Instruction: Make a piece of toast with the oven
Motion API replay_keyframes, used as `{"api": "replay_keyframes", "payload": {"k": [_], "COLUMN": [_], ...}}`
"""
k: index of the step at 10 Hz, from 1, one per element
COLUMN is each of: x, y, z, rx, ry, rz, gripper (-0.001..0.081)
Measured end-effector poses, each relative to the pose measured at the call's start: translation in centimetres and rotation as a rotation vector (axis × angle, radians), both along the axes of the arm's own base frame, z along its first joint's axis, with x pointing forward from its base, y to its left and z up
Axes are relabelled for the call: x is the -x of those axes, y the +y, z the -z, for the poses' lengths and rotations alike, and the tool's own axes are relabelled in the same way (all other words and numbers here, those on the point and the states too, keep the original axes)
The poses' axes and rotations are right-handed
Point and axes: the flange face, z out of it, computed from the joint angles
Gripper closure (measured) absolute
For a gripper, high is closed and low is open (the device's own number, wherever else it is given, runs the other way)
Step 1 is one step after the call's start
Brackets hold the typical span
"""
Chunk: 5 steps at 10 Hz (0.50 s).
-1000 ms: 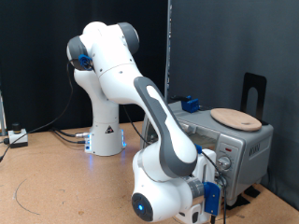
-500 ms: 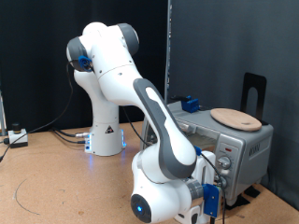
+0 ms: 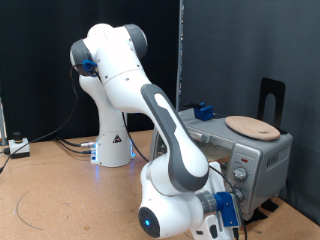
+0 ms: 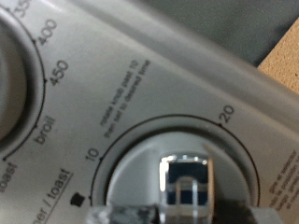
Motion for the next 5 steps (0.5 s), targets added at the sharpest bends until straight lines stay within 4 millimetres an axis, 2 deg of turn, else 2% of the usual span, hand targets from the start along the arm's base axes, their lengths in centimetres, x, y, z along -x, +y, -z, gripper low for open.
{"api": "replay_keyframes", "payload": {"k": [5], "x": [0.04], "y": [-0.03], "z": [0.04], "rx": [-0.004], "ry": [-0.002], "rz": [0.004], "gripper": [0.0708]}}
